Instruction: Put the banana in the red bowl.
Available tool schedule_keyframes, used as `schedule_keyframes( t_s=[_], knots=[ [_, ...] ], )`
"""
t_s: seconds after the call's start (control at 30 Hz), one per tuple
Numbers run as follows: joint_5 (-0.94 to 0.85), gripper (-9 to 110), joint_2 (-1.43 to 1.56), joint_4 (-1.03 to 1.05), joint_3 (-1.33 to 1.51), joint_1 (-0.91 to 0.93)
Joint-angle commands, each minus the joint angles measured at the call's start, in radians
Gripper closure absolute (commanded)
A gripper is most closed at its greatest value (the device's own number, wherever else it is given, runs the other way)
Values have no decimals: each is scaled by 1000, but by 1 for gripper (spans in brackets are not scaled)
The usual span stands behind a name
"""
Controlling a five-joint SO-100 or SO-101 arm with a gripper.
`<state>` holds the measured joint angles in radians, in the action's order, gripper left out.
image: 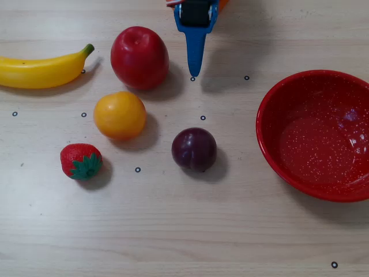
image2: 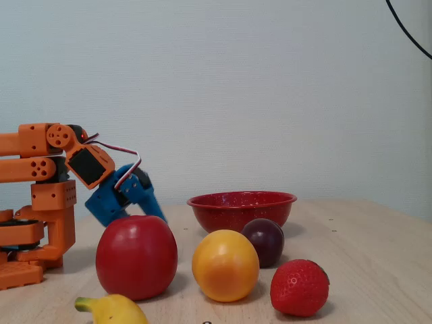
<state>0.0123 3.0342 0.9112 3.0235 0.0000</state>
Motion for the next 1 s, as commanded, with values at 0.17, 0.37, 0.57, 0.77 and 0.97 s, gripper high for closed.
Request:
schedule_keyframes(
  t_s=[0.17, 0.37, 0.57, 0.77, 0.97],
  knots=[
    [129, 101, -153, 92, -302, 34],
    [172, 101, -314, 218, -529, 37],
    [202, 101, -488, 330, -756, 11],
    [245, 101, -629, 462, -971, -32],
    [295, 101, -765, 565, -1184, -110]
  ],
)
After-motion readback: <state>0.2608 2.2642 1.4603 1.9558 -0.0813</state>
